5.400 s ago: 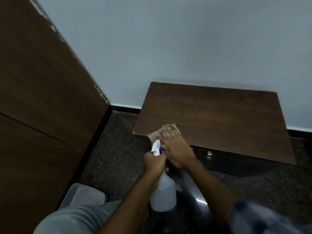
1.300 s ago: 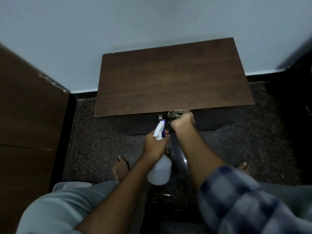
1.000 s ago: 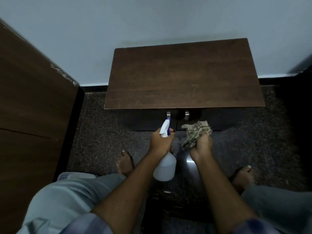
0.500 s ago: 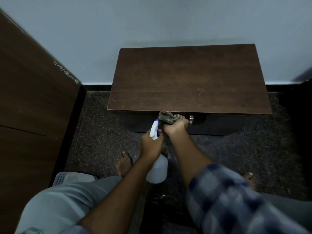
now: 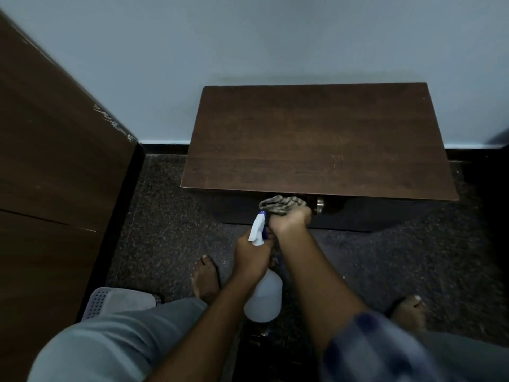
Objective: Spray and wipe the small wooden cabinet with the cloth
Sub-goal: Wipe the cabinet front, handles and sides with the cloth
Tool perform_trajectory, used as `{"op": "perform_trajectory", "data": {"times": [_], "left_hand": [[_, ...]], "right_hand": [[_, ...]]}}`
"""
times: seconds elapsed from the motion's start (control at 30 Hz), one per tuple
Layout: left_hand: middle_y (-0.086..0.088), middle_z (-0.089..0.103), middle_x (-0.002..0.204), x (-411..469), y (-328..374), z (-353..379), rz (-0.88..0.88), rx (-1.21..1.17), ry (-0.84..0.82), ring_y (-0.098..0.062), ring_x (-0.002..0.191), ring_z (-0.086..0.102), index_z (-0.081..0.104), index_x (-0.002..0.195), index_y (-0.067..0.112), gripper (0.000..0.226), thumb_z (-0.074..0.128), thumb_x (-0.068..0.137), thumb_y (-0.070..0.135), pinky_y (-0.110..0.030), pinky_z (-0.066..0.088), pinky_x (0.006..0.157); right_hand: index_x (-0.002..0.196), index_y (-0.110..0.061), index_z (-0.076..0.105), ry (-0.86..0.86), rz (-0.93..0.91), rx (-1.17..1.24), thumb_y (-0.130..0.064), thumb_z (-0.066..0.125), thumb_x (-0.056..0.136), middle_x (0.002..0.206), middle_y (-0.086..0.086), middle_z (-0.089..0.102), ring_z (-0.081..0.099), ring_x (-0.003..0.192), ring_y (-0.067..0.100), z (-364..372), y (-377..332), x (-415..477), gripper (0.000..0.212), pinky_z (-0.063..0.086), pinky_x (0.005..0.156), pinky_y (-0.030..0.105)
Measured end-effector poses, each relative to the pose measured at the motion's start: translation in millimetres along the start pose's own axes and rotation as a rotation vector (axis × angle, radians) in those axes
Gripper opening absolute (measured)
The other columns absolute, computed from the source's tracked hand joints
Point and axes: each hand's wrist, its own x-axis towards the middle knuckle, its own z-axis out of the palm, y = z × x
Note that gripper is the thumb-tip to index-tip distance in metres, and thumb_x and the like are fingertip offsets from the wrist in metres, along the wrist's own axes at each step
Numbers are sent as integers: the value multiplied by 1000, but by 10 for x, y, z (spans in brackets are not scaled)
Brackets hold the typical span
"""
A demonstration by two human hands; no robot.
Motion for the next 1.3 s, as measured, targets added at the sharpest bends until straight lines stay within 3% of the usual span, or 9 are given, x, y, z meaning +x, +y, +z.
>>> {"op": "perform_trajectory", "data": {"times": [0.1, 0.23, 0.47, 0.67, 0.77, 0.93, 1.07, 1.2, 1.3], "left_hand": [[-9, 69, 74, 40, 28, -28, -28, -44, -3, -23, 67, 63, 71, 85, 18, 20, 66, 88, -2, -32, 51, 64], [-21, 75, 104, 14, 35, -18, -7, -58, -11, -32, 86, 67, 75, 114, 6, 26, 65, 91, -3, -51, 57, 84], [6, 76, 69, -107, 198, 166, 25, 16, -259, -9, 46, 61, 72, 121, 18, 48, 63, 81, -8, -24, 50, 48], [-6, 67, 65, -158, 206, 476, 38, 130, -274, -20, 47, 57, 74, 94, 19, 21, 68, 81, 3, -32, 49, 53], [-4, 64, 63, -165, 143, 406, 24, 86, -234, -14, 44, 58, 72, 91, 3, 10, 66, 84, 1, -29, 50, 48], [-3, 69, 73, -174, 138, 337, 48, 61, -206, -8, 48, 61, 74, 96, 6, 15, 65, 87, -1, -29, 53, 49], [-6, 70, 76, -131, 158, 369, 50, 29, -227, -11, 50, 62, 74, 98, 7, 18, 65, 85, -3, -31, 53, 49], [-1, 71, 77, -162, 176, 429, 53, -8, -217, -11, 58, 64, 73, 94, 21, 25, 66, 86, -2, -33, 54, 55], [-4, 72, 80, -197, 217, 405, 67, -23, -208, -13, 56, 63, 72, 92, 26, 34, 62, 88, -6, -32, 54, 53]], "right_hand": [[90, -20, 62, 56, -5, -40, -30, 25, 104, 88, 10, 61, 59, 90, 26, -12, -183, -14, 41, 41, 105, 39], [73, -24, 39, 37, 60, -6, -22, 48, 99, 74, 2, 44, 44, 62, 14, 20, -137, -28, 27, 44, 79, 21], [118, 4, 60, -115, 56, -13, -8, 33, 102, 125, 24, 61, 62, 111, 37, -1016, -268, -42, 33, 48, 101, 44], [91, -12, 64, -119, -88, 83, -29, 35, 106, 94, 14, 70, 64, 98, 31, -1177, -640, -209, 37, 45, 106, 48], [81, -17, 60, -133, -87, 84, -35, 28, 107, 72, 6, 70, 61, 81, 23, -560, -724, -121, 45, 48, 78, 36], [137, -9, 55, 78, -44, 38, -31, 20, 107, 146, 10, 55, 45, 140, 28, -182, -743, 93, 51, 33, 118, 42], [88, -15, 59, 33, -9, -56, -33, 17, 105, 106, 7, 66, 58, 120, 22, -241, -776, 112, 49, 44, 107, 41], [148, -11, 42, 35, -78, -203, -30, 18, 108, 153, 11, 43, 44, 141, 34, -323, -777, 147, 49, 45, 102, 40], [150, -15, 45, 7, 10, -112, -34, 17, 108, 152, 17, 45, 44, 141, 35, -403, -732, 200, 55, 31, 118, 50]]}}
